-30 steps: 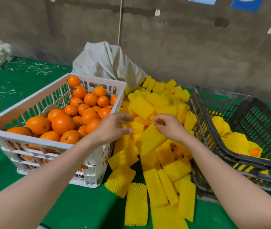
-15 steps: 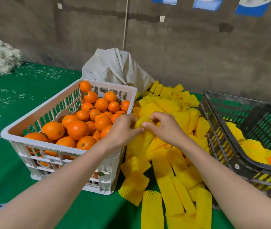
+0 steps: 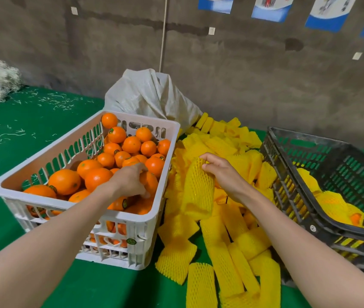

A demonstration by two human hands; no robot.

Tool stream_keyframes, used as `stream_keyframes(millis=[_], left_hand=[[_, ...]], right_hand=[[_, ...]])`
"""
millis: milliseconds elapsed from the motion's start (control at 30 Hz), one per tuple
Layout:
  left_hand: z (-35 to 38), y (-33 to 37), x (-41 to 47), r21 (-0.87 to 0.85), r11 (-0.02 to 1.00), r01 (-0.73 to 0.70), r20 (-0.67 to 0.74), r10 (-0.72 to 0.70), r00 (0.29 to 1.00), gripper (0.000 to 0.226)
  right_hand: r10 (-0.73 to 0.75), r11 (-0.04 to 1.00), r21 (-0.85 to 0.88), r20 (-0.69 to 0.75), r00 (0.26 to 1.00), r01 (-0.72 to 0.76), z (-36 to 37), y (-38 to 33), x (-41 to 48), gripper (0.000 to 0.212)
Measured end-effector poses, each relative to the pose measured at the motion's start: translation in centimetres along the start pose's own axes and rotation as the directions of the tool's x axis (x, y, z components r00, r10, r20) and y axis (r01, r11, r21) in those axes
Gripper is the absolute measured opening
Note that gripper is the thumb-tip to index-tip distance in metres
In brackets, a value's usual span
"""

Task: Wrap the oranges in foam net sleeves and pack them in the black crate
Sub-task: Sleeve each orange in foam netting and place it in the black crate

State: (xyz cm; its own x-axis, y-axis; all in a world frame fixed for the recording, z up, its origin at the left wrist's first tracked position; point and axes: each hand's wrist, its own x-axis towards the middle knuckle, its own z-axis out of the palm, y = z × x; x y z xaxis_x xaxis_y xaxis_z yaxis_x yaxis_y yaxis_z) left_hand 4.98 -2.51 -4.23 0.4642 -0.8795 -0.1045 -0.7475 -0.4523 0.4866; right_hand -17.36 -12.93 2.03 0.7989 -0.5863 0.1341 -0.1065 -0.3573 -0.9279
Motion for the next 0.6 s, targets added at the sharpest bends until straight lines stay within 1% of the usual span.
stream_keyframes(millis=[33,67,100,133,167,200,233,300,333,400,467,500,600], left_hand=[[-0.3,0.0,0.1,-0.130,0.991,0.006,-0.030,-0.010,1.000,0.074],[-0.8,0.2,-0.1,-0.303,0.953,-0.007,-0.049,-0.008,0.999,0.069],[-1.3,0.7,-0.4,-0.482,0.876,-0.032,-0.055,0.006,0.998,0.065],[-1.8,1.3,-0.9,-0.632,0.773,-0.057,-0.054,0.029,0.998,0.064],[-2.3,2.1,-1.4,-0.742,0.666,-0.079,-0.051,0.061,0.997,0.063],[-2.7,3.0,-2.0,-0.816,0.570,-0.096,-0.049,0.097,0.994,0.064],[-3.0,3.9,-2.4,-0.865,0.492,-0.103,-0.042,0.133,0.990,0.064],[-3.0,5.8,-3.1,-0.915,0.390,-0.106,-0.032,0.191,0.981,0.065],[-2.8,6.7,-3.4,-0.929,0.355,-0.107,-0.035,0.202,0.979,0.065],[-1.8,8.5,-3.7,-0.954,0.285,-0.089,-0.043,0.165,0.985,0.061],[-0.7,10.3,-4.0,-0.975,0.210,-0.068,-0.048,0.102,0.994,0.053],[-0.1,11.1,-4.1,-0.985,0.164,-0.056,-0.043,0.085,0.995,0.053],[1.7,13.1,-4.2,-0.999,0.012,-0.036,-0.035,0.075,0.997,0.056]], right_hand=[[0.013,1.000,0.024,0.017,1.000,-0.014,-0.1,0.0,-0.2,0.028],[0.025,0.998,0.056,0.030,0.999,-0.027,-0.1,-0.1,-0.4,0.029],[0.036,0.995,0.091,0.040,0.999,-0.040,-0.1,-0.1,-0.5,0.029],[0.042,0.990,0.130,0.046,0.998,-0.048,-0.1,-0.2,-0.6,0.029],[0.045,0.984,0.170,0.051,0.998,-0.053,0.0,-0.4,-0.6,0.029],[0.044,0.976,0.211,0.061,0.997,-0.056,0.0,-0.5,-0.6,0.029],[0.040,0.966,0.252,0.080,0.996,-0.059,0.0,-0.7,-0.7,0.029],[0.022,0.937,0.344,0.128,0.992,-0.065,0.0,-1.2,-0.8,0.031],[0.007,0.920,0.386,0.153,0.988,-0.066,-0.1,-1.5,-0.9,0.031],[-0.025,0.901,0.428,0.201,0.979,-0.065,-0.2,-1.6,-1.2,0.033],[-0.032,0.898,0.433,0.230,0.973,-0.073,-0.3,-1.5,-1.6,0.034],[-0.028,0.901,0.427,0.233,0.972,-0.076,-0.4,-1.4,-1.8,0.033],[-0.015,0.927,0.371,0.179,0.984,-0.053,-0.6,-1.1,-2.4,0.032]])
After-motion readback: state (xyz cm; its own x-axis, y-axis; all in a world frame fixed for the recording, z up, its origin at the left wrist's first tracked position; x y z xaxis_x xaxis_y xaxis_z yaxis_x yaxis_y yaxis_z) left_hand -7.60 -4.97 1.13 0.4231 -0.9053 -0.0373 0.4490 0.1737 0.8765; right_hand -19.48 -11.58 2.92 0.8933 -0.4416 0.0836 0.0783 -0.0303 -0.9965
